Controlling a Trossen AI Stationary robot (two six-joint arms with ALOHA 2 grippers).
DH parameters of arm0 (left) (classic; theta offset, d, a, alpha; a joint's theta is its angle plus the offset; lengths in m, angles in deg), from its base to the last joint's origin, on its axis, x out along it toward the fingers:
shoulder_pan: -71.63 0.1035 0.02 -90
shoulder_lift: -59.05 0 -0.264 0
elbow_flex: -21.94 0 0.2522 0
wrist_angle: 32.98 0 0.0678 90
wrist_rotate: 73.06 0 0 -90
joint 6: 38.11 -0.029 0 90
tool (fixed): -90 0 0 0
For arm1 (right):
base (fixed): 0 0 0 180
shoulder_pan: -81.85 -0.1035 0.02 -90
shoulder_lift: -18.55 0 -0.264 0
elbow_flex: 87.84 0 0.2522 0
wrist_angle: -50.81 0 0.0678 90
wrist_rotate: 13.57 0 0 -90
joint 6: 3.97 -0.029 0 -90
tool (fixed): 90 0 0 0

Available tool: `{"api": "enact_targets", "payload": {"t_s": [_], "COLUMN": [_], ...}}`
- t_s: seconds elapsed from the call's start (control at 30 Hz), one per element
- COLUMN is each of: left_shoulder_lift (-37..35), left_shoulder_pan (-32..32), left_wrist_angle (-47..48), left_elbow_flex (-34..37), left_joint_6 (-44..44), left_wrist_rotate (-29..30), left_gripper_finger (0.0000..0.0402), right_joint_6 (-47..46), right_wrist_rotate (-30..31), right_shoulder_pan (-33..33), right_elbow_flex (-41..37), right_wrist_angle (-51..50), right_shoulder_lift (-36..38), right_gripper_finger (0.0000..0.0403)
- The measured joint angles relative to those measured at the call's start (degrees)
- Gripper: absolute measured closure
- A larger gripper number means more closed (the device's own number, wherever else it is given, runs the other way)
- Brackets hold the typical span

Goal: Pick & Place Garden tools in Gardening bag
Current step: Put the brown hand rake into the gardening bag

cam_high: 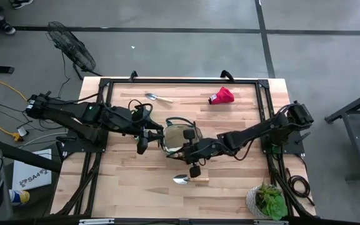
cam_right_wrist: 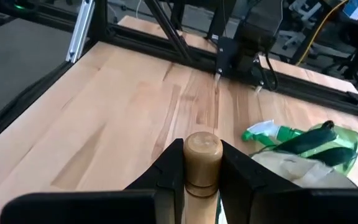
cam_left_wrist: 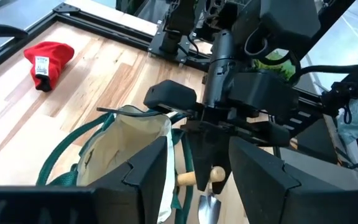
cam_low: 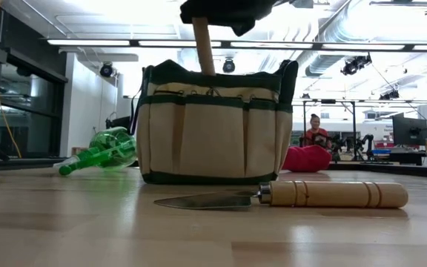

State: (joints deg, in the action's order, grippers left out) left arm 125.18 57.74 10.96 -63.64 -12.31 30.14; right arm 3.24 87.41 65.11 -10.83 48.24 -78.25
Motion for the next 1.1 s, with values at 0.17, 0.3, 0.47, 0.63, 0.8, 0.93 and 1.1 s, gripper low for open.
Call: {"api": "enact_targets", "payload": {"t_s": [0.17, 0.3, 0.47, 0.63, 0.8, 0.93, 1.1], "left_shoulder_lift": [0.0, 0.0, 0.0, 0.0, 0.0, 0.0, 0.0], "left_shoulder_pan": [0.0, 0.0, 0.0, 0.0, 0.0, 0.0, 0.0], "left_wrist_angle": [0.02, 0.02, 0.02, 0.02, 0.02, 0.04, 0.09], "left_elbow_flex": [0.0, 0.0, 0.0, 0.0, 0.0, 0.0, 0.0], "left_joint_6": [0.0, -0.19, -0.38, -0.44, -0.44, -0.44, -0.44], "left_wrist_rotate": [-0.02, -0.02, -0.04, -0.15, -0.17, -0.17, -0.27], "left_gripper_finger": [0.0231, 0.0231, 0.0231, 0.0231, 0.0231, 0.0231, 0.0231], "right_joint_6": [-3.6, -5.28, -6.06, -6.1, -6.98, -10.48, -12.31], "right_wrist_rotate": [-0.73, -0.87, -0.87, -0.87, -0.92, -2.49, -1.79], "right_shoulder_pan": [1.17, 2.1, 2.65, 2.65, 2.61, 3.0, 3.03], "right_elbow_flex": [0.0, 0.0, 0.0, 0.0, 0.0, 0.0, 0.0], "right_wrist_angle": [-1.25, -1.83, -2.72, -4.59, -4.91, -5.38, -8.16], "right_shoulder_lift": [0.0, 0.0, 0.0, 0.0, 0.33, 1.61, 2.8], "right_gripper_finger": [0.0343, 0.0332, 0.0309, 0.0303, 0.0302, 0.0291, 0.0242]}}
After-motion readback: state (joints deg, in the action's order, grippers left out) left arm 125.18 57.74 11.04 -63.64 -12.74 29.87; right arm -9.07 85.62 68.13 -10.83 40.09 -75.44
